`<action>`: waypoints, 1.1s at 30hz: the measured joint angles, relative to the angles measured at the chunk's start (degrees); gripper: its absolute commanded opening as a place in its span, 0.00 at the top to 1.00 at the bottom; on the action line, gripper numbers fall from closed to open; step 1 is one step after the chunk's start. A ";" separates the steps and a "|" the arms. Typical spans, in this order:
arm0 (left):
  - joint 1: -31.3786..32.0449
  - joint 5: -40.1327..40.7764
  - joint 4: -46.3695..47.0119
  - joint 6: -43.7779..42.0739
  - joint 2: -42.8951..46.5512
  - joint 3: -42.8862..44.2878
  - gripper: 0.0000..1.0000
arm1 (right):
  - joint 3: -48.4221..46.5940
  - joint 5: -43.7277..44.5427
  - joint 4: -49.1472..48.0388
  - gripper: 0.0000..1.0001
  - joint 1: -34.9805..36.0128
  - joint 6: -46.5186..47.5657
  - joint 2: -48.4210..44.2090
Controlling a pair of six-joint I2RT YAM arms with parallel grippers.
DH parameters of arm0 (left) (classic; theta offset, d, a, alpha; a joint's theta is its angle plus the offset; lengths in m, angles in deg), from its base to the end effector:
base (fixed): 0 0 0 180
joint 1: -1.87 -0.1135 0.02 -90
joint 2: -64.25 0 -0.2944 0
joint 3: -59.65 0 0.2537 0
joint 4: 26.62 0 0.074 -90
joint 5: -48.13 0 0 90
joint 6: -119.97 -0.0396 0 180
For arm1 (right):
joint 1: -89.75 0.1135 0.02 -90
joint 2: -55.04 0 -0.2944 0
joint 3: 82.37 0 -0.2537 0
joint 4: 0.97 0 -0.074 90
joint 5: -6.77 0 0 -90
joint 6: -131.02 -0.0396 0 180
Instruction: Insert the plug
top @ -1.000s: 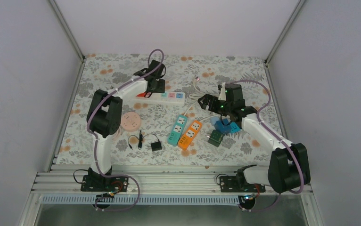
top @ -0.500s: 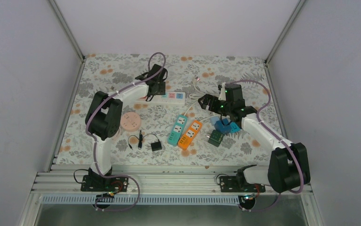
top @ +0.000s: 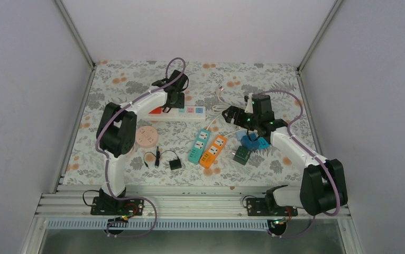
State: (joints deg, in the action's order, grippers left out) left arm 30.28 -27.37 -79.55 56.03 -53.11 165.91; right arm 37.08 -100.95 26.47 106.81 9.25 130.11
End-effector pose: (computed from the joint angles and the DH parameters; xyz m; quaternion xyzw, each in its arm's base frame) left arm 0.4036 -0.2070 0.2251 -0.0085 0.9670 0.0073 0.2545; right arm 0.2573 0.0916 0.2597 0.0534 0.9031 0.2943 0.3081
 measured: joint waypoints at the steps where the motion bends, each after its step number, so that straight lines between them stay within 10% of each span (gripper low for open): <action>1: 0.00 0.00 -0.79 0.02 0.00 0.35 0.28 | 0.00 0.00 0.00 0.00 0.00 0.00 0.02; 14: 0.00 -0.04 -2.69 -2.75 4.59 0.02 0.14 | -0.04 0.28 0.87 0.00 0.00 0.76 0.37; 33: -0.07 -4.11 19.28 -9.40 50.88 -28.59 0.00 | -0.04 30.01 14.78 0.00 0.00 -1.05 -1.53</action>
State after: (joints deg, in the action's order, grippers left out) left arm 30.21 -31.48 -60.27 46.64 -2.23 137.32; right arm 37.04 -70.94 41.24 106.81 8.21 128.58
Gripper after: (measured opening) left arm 0.999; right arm 0.996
